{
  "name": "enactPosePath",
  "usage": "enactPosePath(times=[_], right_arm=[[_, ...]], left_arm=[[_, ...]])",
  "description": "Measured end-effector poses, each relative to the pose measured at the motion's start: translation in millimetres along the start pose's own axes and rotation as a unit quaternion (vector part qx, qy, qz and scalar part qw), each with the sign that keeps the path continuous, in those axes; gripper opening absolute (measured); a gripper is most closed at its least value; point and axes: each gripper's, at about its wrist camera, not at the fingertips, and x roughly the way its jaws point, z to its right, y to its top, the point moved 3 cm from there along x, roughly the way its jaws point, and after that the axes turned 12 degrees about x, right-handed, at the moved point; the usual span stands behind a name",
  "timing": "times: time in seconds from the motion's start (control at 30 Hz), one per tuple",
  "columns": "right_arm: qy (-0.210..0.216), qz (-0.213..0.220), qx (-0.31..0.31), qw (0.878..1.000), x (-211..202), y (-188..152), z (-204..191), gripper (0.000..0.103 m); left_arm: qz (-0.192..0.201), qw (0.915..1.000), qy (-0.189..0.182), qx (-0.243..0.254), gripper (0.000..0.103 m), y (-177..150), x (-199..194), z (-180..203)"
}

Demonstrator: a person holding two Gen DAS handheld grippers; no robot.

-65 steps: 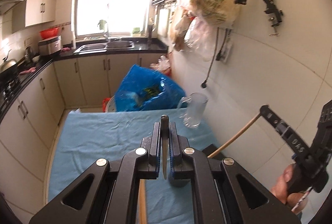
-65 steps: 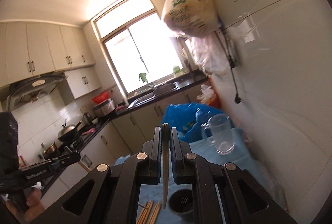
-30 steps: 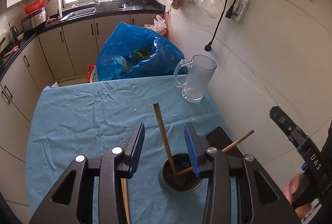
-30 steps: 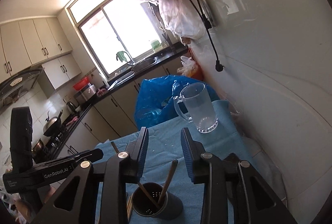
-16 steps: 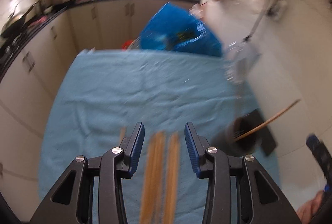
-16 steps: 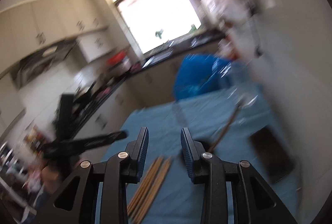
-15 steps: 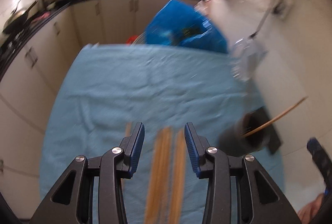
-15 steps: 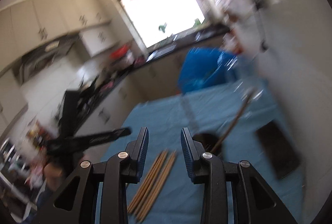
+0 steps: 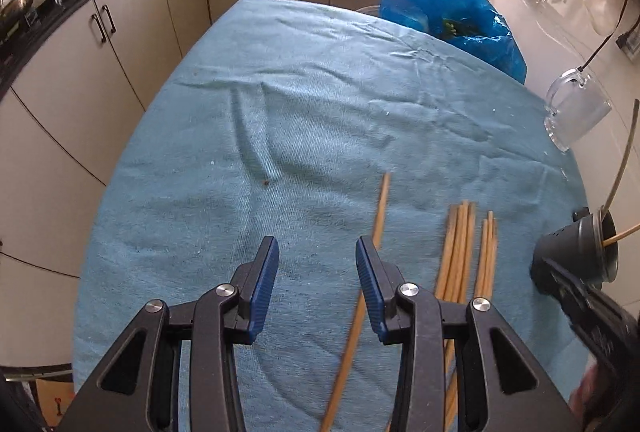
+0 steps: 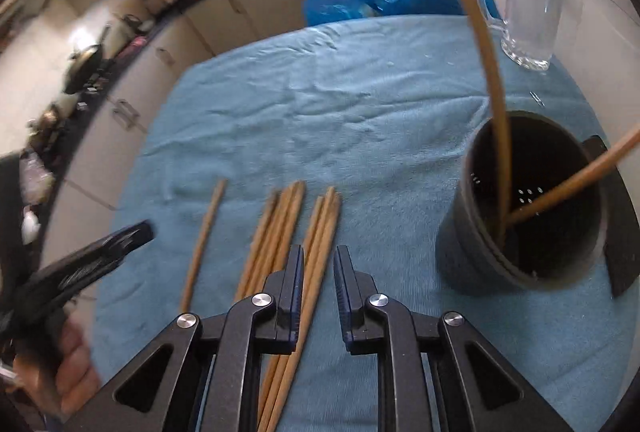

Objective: Organize utensils
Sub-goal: 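Grasp another chopstick with the right tool while the left tool approaches the chopsticks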

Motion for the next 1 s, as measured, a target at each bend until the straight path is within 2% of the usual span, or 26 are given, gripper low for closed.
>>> enactPosePath(times=[0.27,0.47,0.7,0.87,1.0], right_arm=[[-0.088,-0.015,-0.013,0.996,42.2,5.7,-0.5,0.014],[-0.089,-0.022,-0.016,0.996,52.8,7.4,-5.5,0.014],[-0.118,-0.014,-0.029,0.992,56.3,5.6,-15.0,0.014],[-0.116,-0.032,-0.016,0.993,58.0,2.1,-3.2,0.014],[-0.116,-0.021,-0.032,0.993,60.0,3.6,-8.4,0.017]], left_arm=[[0.009,0.9998,-0.016,-0.003,0.039,-7.2,5.0,-13.6],[0.013,0.9997,-0.02,-0.005,0.039,-13.1,3.2,-26.2],[0.015,0.9996,-0.021,-0.01,0.039,-15.5,1.4,-33.5],[0.007,0.9995,-0.029,0.003,0.039,-10.7,6.5,-25.4],[0.003,0.9995,-0.027,0.014,0.039,-6.0,10.1,-13.2]])
